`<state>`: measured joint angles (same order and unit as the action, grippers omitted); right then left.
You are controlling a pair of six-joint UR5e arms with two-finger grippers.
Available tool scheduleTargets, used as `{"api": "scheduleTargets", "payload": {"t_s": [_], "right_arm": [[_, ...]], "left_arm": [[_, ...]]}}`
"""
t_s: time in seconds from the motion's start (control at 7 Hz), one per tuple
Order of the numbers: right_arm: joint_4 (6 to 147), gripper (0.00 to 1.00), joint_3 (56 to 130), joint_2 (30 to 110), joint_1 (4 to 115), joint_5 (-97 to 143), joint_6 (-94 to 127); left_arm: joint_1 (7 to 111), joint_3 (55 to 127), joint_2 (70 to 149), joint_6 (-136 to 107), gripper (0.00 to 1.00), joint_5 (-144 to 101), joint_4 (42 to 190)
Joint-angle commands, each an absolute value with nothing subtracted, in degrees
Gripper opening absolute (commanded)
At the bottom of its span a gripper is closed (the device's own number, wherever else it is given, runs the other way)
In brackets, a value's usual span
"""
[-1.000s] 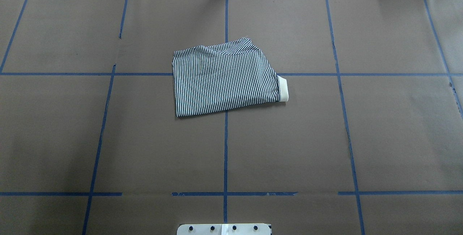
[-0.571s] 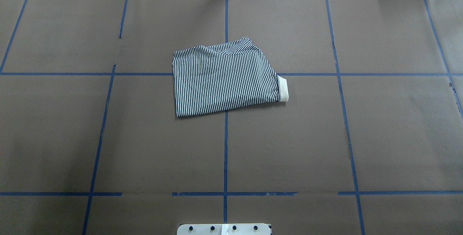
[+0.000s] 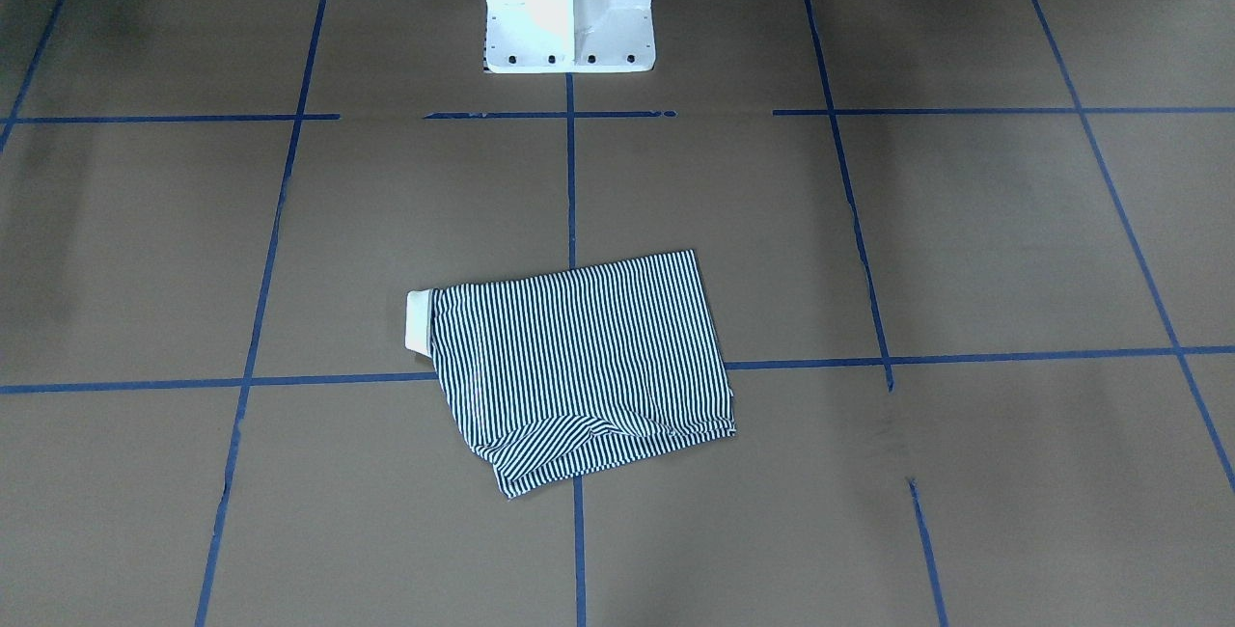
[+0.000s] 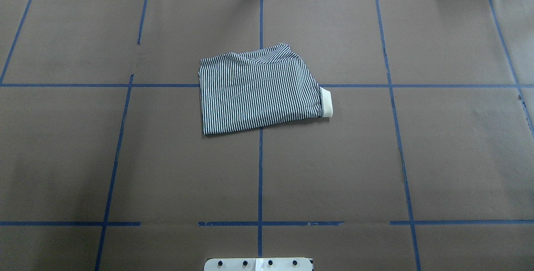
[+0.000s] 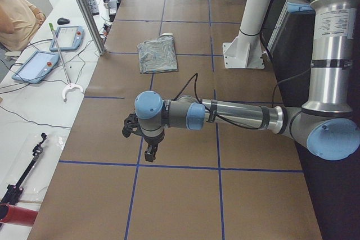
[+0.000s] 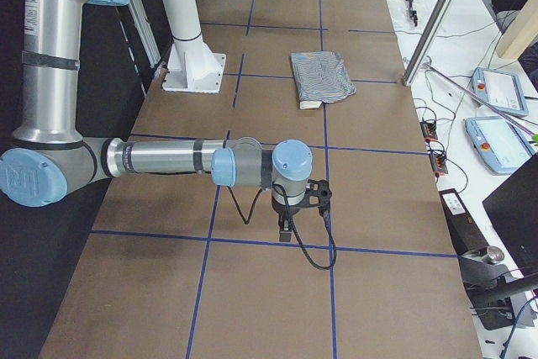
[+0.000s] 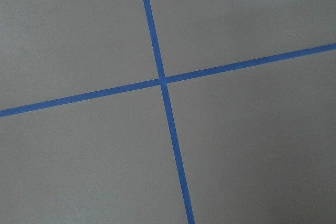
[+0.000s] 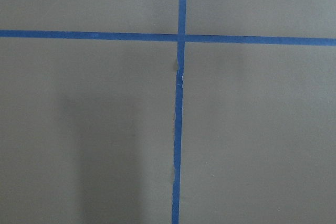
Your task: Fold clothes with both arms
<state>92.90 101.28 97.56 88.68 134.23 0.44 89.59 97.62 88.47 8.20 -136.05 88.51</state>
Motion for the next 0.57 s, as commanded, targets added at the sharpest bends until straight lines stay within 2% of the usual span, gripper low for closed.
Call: {"api": "scheduleTargets", "payload": {"t_s": [0.0,0.43], "right_arm": [[92.03,1.00,101.25,97.56,88.33,134.38,0.53],[91.76,1.00,101.16,97.56,88.24,134.47,0.53]], "left_arm": [[89.47,97.73,88.42,8.17,1.00,-136.05,88.51],[89.47,98.00,88.42,8.17,1.00,-136.05,88.51]]}}
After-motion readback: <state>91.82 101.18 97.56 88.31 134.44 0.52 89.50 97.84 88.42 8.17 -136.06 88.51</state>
